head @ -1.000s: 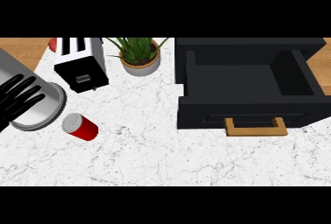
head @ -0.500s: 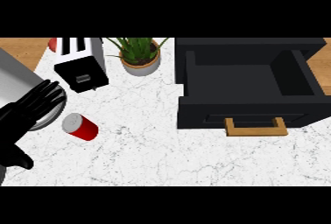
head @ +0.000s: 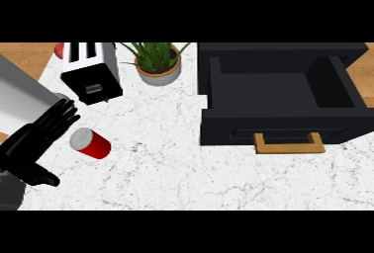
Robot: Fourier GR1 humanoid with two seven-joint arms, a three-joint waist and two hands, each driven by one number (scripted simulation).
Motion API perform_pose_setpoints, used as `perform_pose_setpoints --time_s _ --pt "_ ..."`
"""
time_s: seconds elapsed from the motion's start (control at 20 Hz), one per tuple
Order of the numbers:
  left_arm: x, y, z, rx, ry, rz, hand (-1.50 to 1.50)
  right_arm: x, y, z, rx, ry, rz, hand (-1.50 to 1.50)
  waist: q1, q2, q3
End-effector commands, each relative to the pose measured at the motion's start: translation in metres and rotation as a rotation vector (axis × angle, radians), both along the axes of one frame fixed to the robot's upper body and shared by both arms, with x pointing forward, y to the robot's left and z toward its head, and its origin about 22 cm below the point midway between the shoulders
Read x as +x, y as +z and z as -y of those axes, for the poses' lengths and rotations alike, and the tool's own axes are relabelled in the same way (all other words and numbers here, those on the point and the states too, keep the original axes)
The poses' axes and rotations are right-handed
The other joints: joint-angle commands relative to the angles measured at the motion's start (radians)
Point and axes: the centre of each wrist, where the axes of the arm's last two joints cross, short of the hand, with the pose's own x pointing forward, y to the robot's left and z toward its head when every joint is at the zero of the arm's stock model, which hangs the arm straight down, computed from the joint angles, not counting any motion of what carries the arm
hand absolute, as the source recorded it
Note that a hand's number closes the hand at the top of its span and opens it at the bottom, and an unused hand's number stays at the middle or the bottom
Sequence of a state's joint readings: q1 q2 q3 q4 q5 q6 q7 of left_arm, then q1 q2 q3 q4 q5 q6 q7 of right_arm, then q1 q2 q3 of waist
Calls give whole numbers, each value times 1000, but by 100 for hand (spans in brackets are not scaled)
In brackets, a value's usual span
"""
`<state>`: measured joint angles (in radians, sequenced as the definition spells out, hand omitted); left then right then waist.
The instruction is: Pick up the can, place it into the drawer and close the drawer
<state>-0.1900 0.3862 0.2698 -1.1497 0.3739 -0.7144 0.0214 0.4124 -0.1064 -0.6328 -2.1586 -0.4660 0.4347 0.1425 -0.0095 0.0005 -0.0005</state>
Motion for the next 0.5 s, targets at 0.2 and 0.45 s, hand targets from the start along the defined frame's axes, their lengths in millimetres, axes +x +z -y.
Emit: perform_pose_setpoints --time_s 0.2,0.45 --pt "13 -29 -21 28 67 -24 -150 3 2 -3 -3 2 5 -150 -3 2 -1" --pt "-1 -59 -30 29 62 -34 -150 -11 -8 -16 -20 17 5 -150 -7 2 -1"
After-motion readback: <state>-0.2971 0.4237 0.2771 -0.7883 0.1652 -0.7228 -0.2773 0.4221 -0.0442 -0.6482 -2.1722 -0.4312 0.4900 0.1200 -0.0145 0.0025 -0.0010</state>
